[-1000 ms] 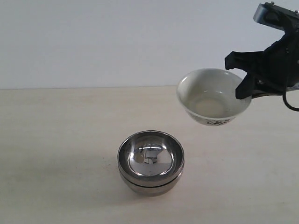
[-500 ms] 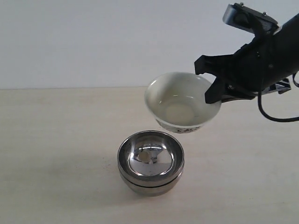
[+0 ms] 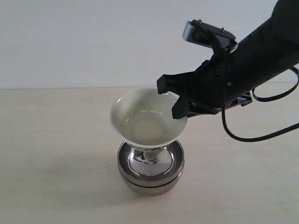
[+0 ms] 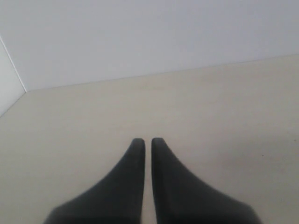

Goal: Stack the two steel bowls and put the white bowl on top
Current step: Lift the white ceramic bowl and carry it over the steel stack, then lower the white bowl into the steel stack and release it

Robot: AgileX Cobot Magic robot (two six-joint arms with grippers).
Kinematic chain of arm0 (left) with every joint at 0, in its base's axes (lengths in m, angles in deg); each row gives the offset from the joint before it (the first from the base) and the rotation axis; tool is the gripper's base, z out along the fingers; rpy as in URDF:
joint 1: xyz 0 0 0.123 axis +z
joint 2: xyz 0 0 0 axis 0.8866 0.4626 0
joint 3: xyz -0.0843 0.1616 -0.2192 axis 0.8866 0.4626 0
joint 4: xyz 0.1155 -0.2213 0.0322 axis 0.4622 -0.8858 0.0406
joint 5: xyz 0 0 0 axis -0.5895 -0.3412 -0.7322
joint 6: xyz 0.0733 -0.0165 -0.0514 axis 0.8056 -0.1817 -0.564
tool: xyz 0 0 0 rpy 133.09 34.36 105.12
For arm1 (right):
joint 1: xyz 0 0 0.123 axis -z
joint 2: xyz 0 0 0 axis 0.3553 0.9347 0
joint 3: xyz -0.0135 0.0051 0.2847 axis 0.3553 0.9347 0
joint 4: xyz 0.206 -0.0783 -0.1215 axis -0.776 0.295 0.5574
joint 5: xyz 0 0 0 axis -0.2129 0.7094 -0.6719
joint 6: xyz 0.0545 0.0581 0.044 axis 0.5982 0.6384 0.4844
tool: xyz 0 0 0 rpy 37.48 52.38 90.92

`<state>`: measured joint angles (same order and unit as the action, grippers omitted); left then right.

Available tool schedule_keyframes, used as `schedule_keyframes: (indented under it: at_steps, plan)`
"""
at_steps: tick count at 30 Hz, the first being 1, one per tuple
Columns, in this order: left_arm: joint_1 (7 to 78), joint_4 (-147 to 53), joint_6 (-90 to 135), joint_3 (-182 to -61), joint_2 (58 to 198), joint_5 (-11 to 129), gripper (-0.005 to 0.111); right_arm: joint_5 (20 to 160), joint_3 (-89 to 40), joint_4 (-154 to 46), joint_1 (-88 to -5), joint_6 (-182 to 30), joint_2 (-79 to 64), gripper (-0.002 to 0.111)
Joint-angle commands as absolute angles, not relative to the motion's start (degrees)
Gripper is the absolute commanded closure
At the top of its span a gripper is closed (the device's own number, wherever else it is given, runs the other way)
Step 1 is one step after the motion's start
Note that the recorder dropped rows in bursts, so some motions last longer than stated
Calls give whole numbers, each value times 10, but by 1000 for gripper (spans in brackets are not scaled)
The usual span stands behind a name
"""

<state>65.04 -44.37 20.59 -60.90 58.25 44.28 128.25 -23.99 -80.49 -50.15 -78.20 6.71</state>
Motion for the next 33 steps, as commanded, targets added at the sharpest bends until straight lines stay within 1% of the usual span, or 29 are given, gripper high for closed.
schedule_keyframes:
  at_steps: [1, 16, 27, 33]
  plan:
    - [652, -448, 200, -607, 580, 447, 103, 1258, -243, -812, -508, -780, 105, 108]
    - [652, -448, 200, -607, 580, 447, 103, 1229, -243, -838, -524, -817, 173, 108]
    - [652, -448, 200, -607, 580, 447, 103, 1250, -243, -846, -510, -837, 173, 108]
    - [652, -448, 200, -607, 580, 447, 103, 1275, -243, -850, -482, -849, 173, 108]
